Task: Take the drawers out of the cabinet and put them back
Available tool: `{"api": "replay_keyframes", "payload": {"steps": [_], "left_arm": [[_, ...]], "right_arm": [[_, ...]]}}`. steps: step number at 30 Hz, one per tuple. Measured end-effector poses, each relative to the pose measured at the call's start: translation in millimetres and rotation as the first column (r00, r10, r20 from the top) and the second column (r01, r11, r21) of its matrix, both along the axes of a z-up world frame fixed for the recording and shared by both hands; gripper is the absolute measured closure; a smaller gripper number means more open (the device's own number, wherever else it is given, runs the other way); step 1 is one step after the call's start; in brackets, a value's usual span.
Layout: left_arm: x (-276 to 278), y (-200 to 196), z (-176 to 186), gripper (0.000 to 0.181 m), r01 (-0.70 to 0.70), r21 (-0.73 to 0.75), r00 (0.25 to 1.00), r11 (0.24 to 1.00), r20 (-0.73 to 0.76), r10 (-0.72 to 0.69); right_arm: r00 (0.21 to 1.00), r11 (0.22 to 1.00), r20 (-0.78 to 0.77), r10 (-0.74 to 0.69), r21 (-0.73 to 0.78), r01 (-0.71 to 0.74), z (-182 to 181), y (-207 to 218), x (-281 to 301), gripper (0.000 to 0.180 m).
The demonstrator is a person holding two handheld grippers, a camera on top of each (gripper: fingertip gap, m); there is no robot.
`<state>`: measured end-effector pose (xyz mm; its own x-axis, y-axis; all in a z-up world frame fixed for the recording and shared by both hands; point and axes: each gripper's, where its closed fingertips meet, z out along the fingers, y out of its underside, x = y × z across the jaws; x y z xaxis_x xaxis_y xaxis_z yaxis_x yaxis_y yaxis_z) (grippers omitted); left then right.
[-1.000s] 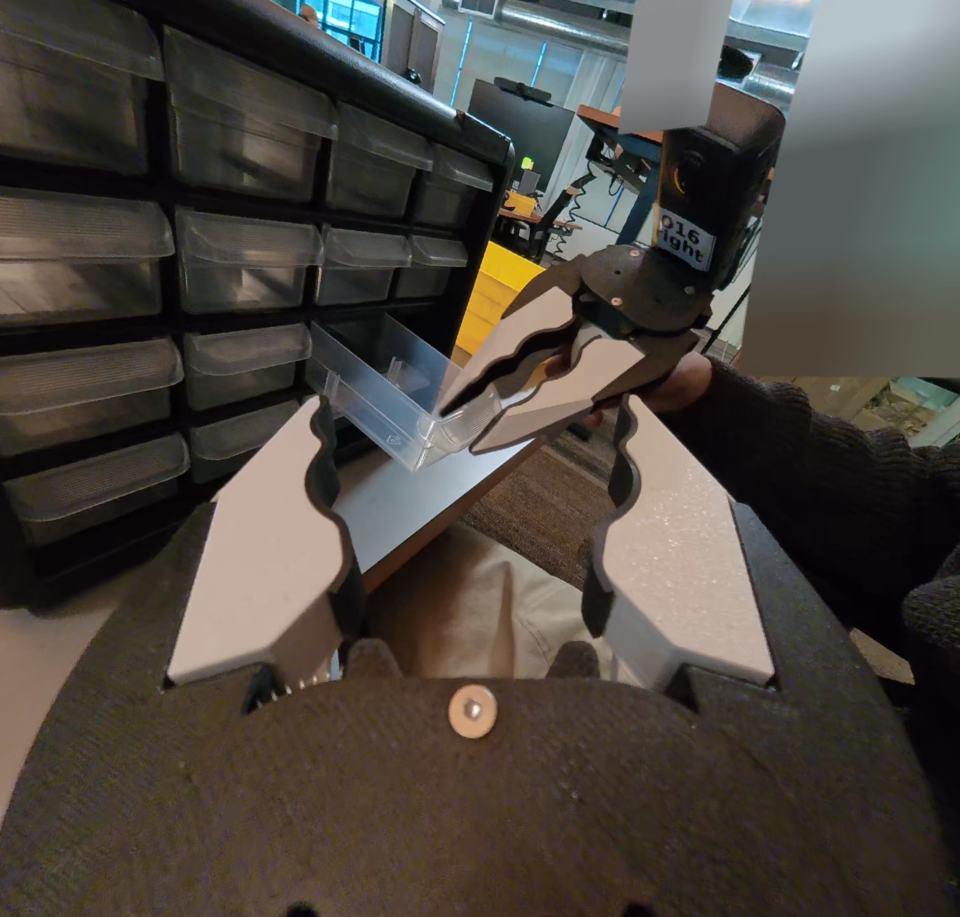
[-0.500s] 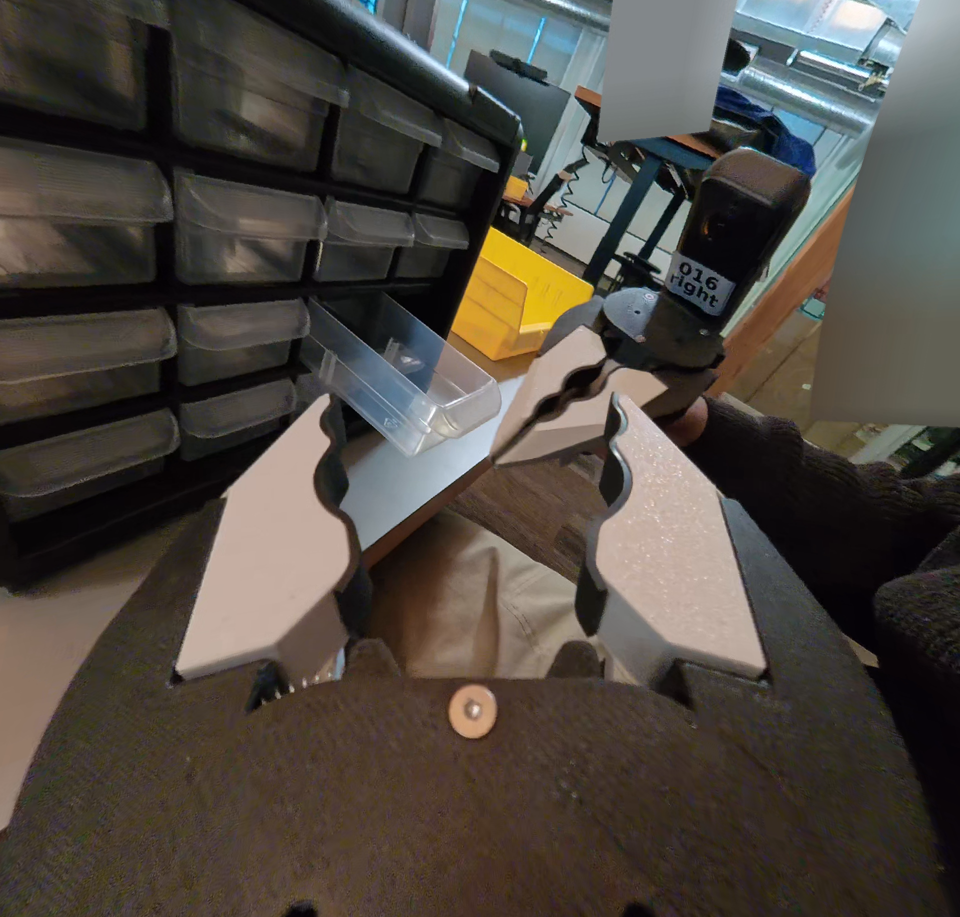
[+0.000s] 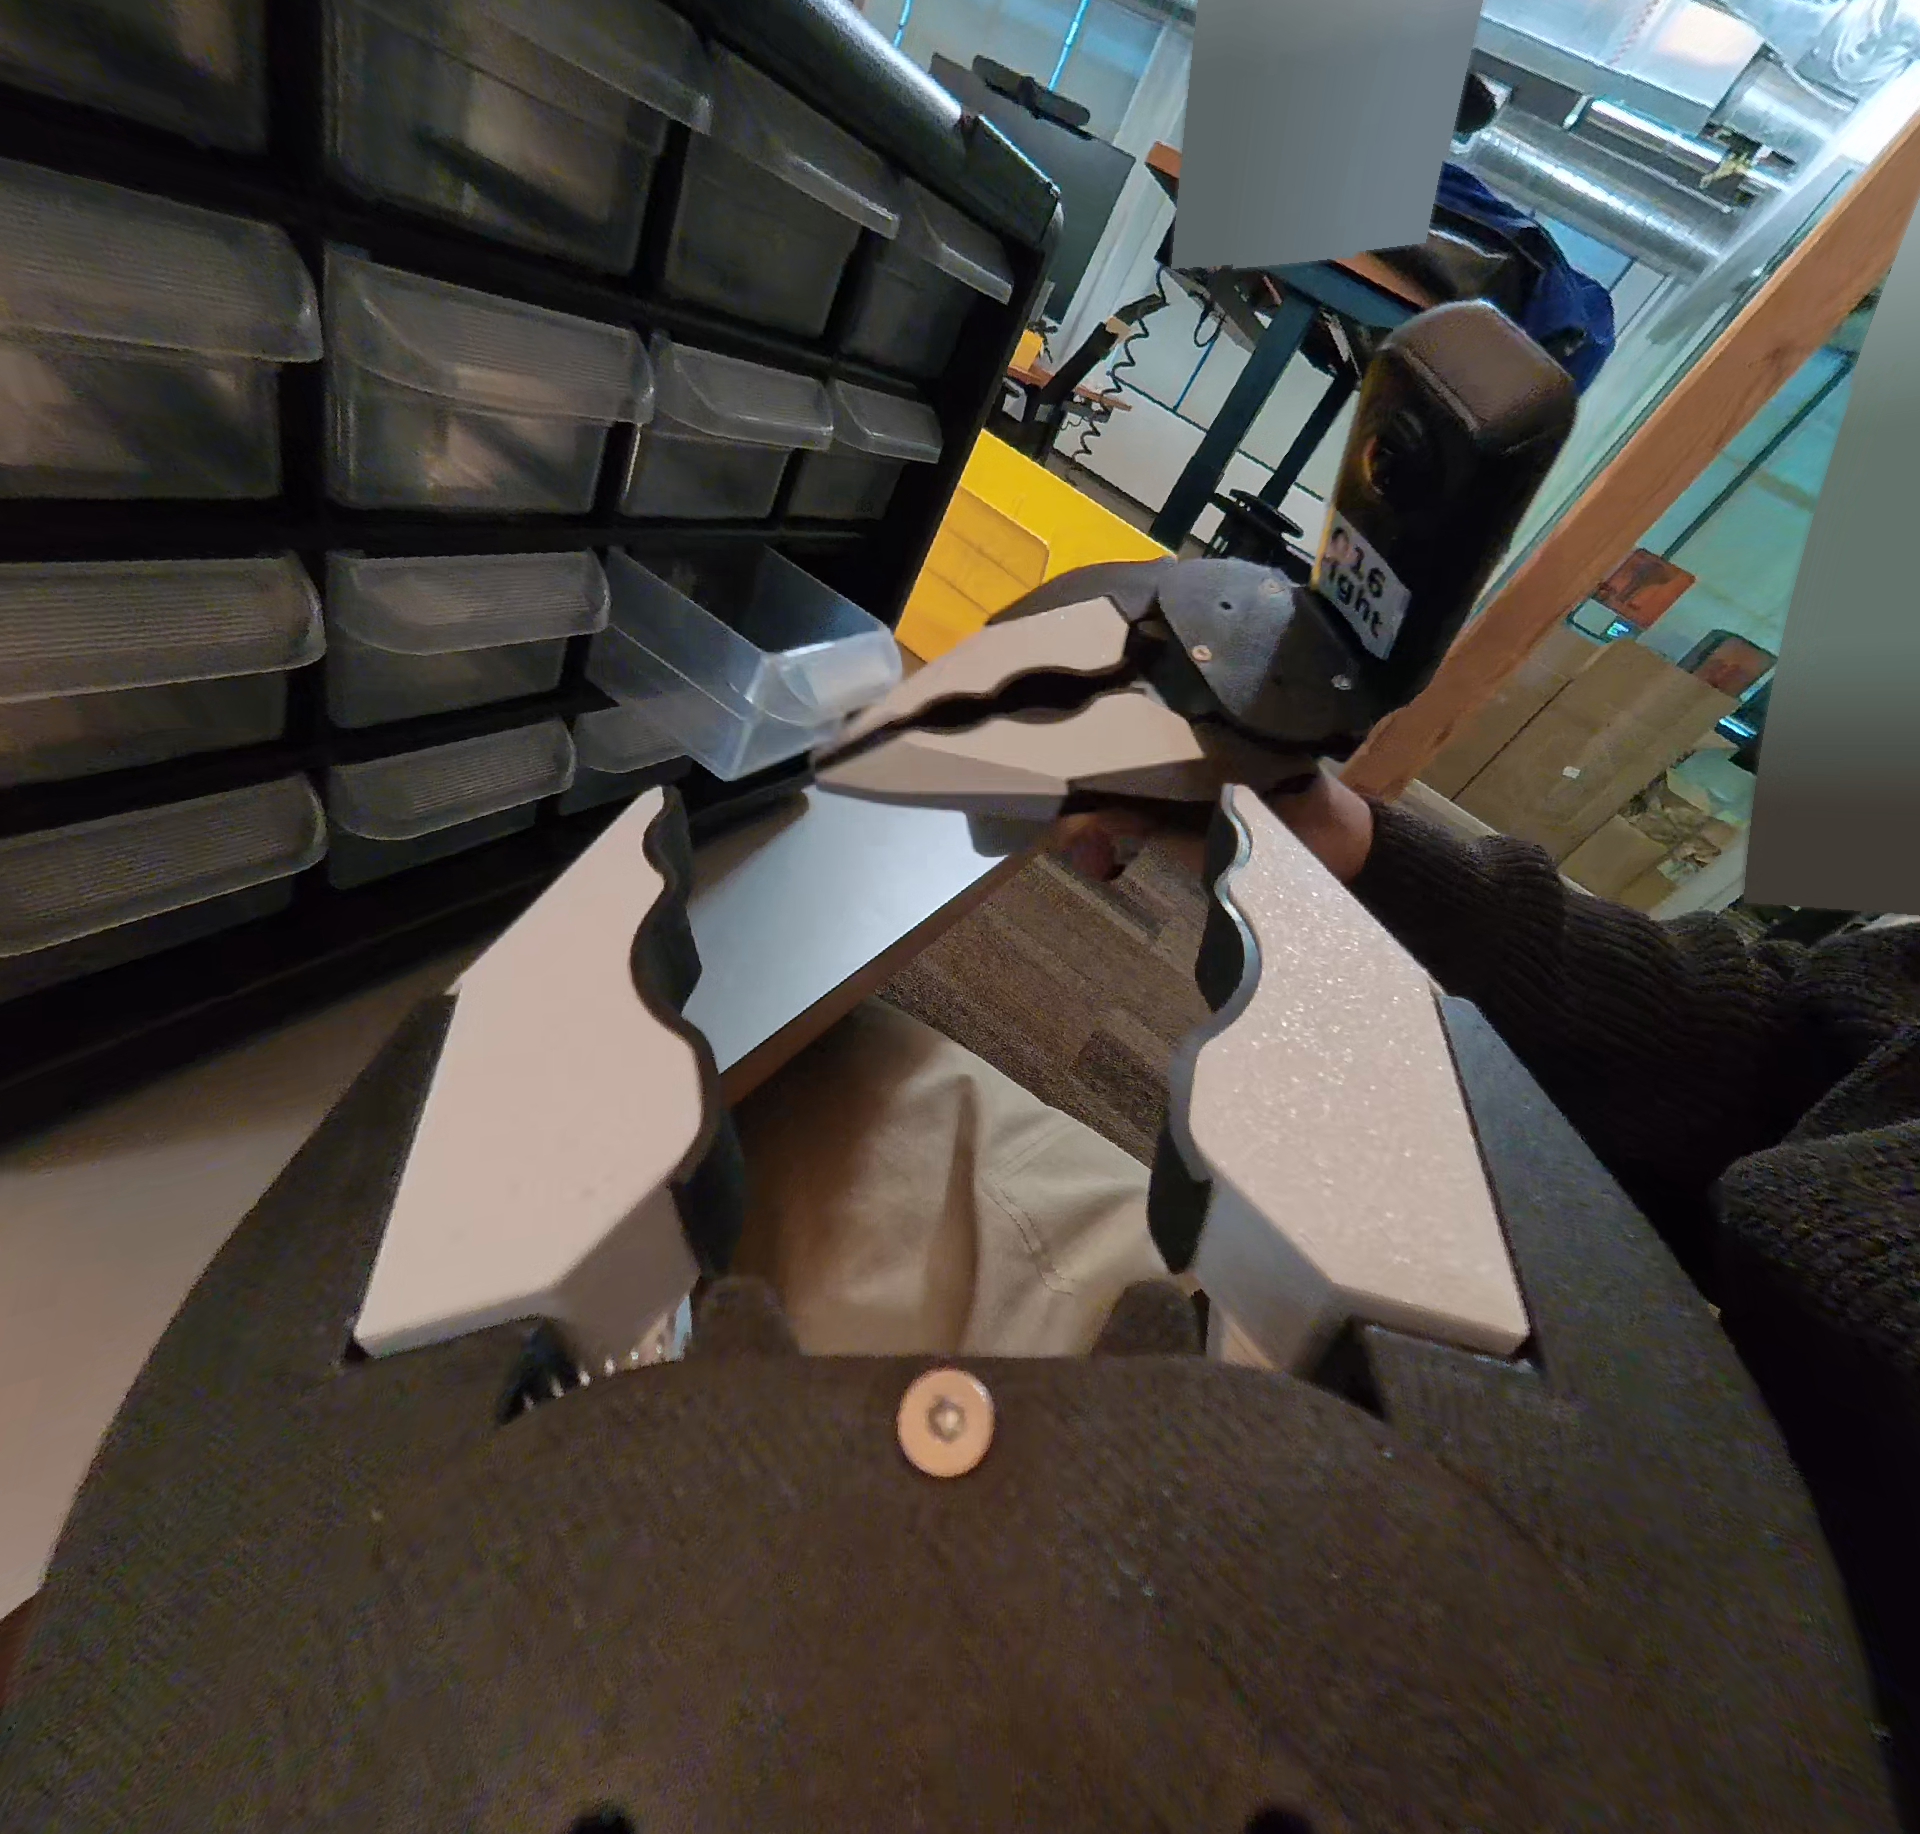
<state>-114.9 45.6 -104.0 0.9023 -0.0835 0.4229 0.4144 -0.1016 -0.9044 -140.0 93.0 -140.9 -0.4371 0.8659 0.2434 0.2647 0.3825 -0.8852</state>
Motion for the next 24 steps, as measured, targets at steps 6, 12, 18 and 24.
{"api": "replay_keyframes", "payload": {"steps": [6, 12, 18, 24], "left_arm": [[0, 0, 0, 0.083, -0.002, 0.004, 1.000, 1.000, 0.006, 0.002], [4, 1, 1, 0.083, 0.008, 0.002, 1.000, 1.000, -0.005, -0.008], [1, -1, 3, 0.083, -0.005, 0.008, 1.000, 1.000, -0.012, 0.005], [-9, -5, 12, 0.092, -0.046, 0.020, 0.998, 0.999, -0.039, 0.047]], "right_arm": [[0.975, 0.974, -0.055, -0.217, -0.073, 0.212, 2, 27, -31, 0.175], [0.966, 0.966, -0.067, -0.248, -0.088, 0.242, -1, 29, -42, 0.161], [0.984, 0.983, -0.040, -0.172, -0.075, 0.169, -5, 15, -32, 0.144], [0.998, 0.993, 0.011, -0.059, -0.100, 0.060, -11, -5, -21, 0.136]]}}
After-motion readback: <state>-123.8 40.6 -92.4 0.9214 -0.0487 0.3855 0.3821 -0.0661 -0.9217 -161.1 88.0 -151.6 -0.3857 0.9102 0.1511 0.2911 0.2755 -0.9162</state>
